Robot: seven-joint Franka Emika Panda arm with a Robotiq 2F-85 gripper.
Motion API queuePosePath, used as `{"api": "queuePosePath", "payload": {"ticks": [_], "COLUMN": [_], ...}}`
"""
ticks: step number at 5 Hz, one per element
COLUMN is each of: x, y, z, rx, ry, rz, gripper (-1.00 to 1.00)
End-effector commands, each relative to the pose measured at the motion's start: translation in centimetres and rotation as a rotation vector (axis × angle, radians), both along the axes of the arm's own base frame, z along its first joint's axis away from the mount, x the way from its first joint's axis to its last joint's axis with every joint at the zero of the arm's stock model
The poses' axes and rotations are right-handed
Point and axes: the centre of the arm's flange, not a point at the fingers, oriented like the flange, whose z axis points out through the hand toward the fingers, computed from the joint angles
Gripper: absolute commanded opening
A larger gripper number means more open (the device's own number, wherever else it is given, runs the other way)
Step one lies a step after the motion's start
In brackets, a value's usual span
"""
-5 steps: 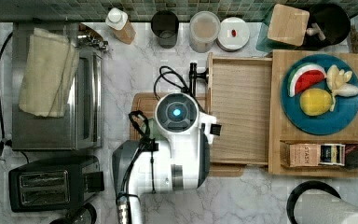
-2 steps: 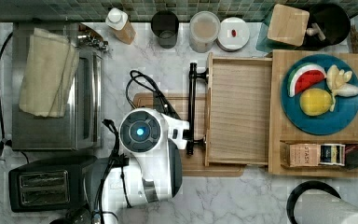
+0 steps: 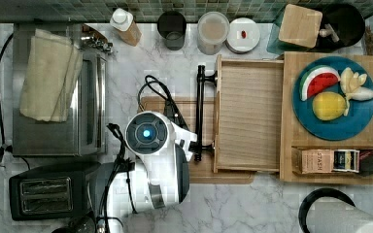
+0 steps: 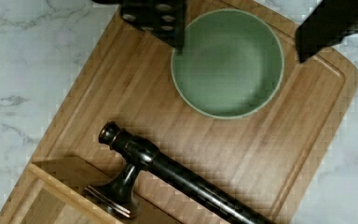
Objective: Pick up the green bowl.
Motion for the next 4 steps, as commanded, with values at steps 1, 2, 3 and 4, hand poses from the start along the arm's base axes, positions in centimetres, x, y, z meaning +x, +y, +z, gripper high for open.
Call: {"api": "queuePosePath", "payload": {"ticks": [1, 2, 3, 4], "x": [2.0, 1.0, 0.0, -0.5], "y": [0.4, -0.2, -0.5, -0.1], "z": [-1.3, -2.6, -3.8, -5.0], "rx": [-0.001, 0.008, 0.018, 0.013], "ry": [0.066, 0.049, 0.012, -0.011], "rz": [-0.116, -0.092, -0.065, -0.042], "gripper": [1.0, 1.0, 1.0, 1.0]}}
